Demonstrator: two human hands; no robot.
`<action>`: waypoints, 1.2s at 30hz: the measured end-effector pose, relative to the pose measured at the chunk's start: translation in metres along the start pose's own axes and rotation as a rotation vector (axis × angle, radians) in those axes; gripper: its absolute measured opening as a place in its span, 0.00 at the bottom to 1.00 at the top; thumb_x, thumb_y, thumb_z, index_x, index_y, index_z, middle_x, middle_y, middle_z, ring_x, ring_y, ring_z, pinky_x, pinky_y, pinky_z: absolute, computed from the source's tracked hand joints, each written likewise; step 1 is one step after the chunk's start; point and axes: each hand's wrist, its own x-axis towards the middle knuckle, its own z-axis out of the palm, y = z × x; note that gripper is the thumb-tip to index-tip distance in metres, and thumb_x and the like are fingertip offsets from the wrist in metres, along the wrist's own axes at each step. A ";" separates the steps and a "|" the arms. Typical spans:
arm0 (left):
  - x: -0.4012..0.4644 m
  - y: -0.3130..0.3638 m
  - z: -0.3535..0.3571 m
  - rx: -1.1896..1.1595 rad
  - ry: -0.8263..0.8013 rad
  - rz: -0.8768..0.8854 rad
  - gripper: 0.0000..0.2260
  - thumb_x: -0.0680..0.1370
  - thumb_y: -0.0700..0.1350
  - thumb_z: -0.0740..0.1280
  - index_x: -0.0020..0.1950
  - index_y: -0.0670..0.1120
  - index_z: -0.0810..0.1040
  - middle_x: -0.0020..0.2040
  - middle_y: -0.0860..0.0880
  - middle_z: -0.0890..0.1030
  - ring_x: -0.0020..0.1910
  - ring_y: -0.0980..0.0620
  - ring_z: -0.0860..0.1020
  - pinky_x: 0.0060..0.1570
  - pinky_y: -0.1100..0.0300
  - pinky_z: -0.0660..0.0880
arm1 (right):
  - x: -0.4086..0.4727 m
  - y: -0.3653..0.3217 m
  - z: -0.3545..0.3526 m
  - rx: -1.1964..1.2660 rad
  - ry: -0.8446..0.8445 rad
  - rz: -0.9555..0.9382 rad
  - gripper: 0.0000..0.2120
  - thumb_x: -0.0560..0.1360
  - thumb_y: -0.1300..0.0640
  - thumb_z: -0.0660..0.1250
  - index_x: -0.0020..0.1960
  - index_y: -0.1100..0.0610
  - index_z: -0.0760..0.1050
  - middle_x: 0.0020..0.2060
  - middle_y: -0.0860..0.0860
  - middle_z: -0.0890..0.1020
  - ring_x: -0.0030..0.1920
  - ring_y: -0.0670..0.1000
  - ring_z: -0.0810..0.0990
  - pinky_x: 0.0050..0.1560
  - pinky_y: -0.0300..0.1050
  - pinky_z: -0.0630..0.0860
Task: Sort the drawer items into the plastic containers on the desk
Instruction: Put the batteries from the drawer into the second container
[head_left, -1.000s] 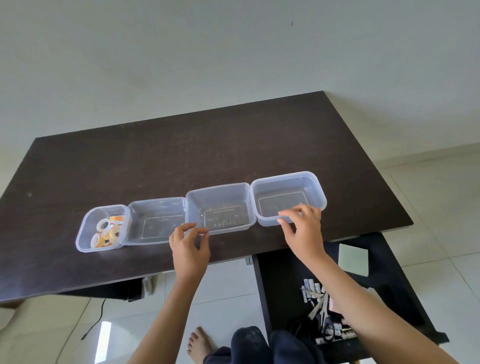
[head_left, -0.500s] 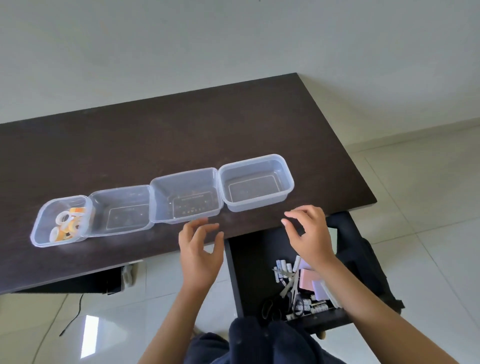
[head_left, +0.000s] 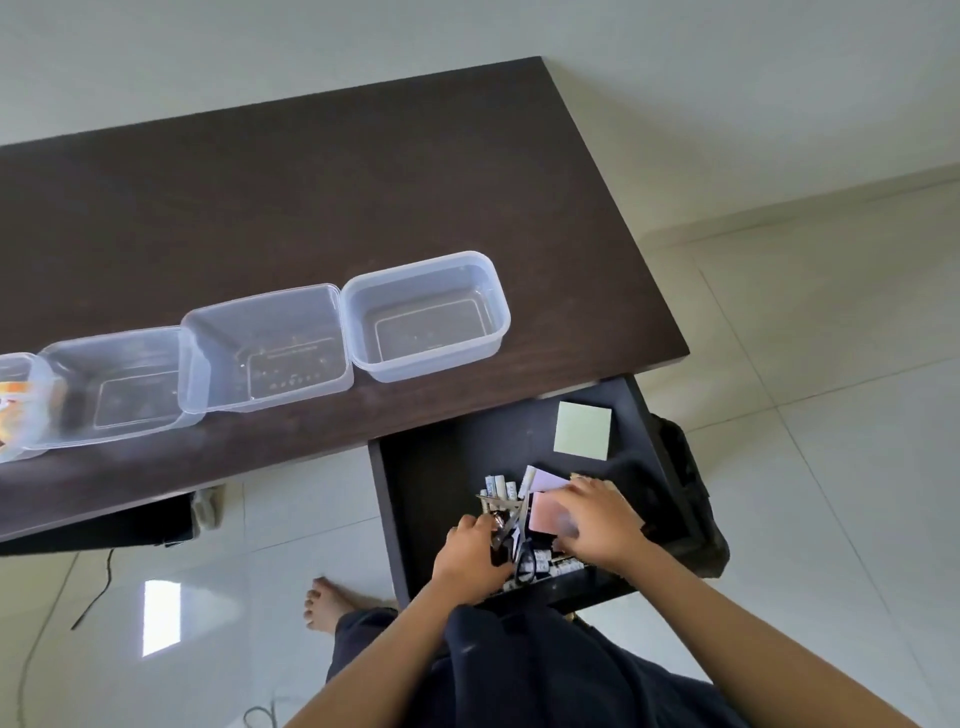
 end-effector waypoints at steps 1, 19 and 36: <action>0.003 0.000 0.004 0.024 -0.016 -0.022 0.27 0.70 0.55 0.70 0.65 0.47 0.68 0.62 0.46 0.71 0.62 0.44 0.70 0.60 0.51 0.73 | 0.002 -0.001 0.002 -0.030 -0.025 0.014 0.27 0.70 0.48 0.67 0.68 0.46 0.66 0.63 0.51 0.71 0.67 0.57 0.66 0.63 0.52 0.63; 0.025 0.024 0.028 -0.009 0.088 -0.215 0.27 0.68 0.61 0.67 0.61 0.47 0.73 0.60 0.47 0.73 0.62 0.44 0.70 0.61 0.48 0.67 | 0.015 0.011 0.009 -0.154 -0.045 0.114 0.20 0.69 0.53 0.65 0.59 0.50 0.67 0.59 0.51 0.70 0.60 0.56 0.68 0.56 0.55 0.65; 0.026 -0.007 -0.021 -0.256 0.241 -0.083 0.09 0.78 0.44 0.63 0.57 0.45 0.73 0.53 0.43 0.80 0.50 0.42 0.78 0.50 0.50 0.76 | 0.017 0.020 -0.031 0.422 0.105 0.128 0.09 0.70 0.68 0.63 0.44 0.55 0.70 0.40 0.55 0.76 0.37 0.56 0.77 0.27 0.46 0.74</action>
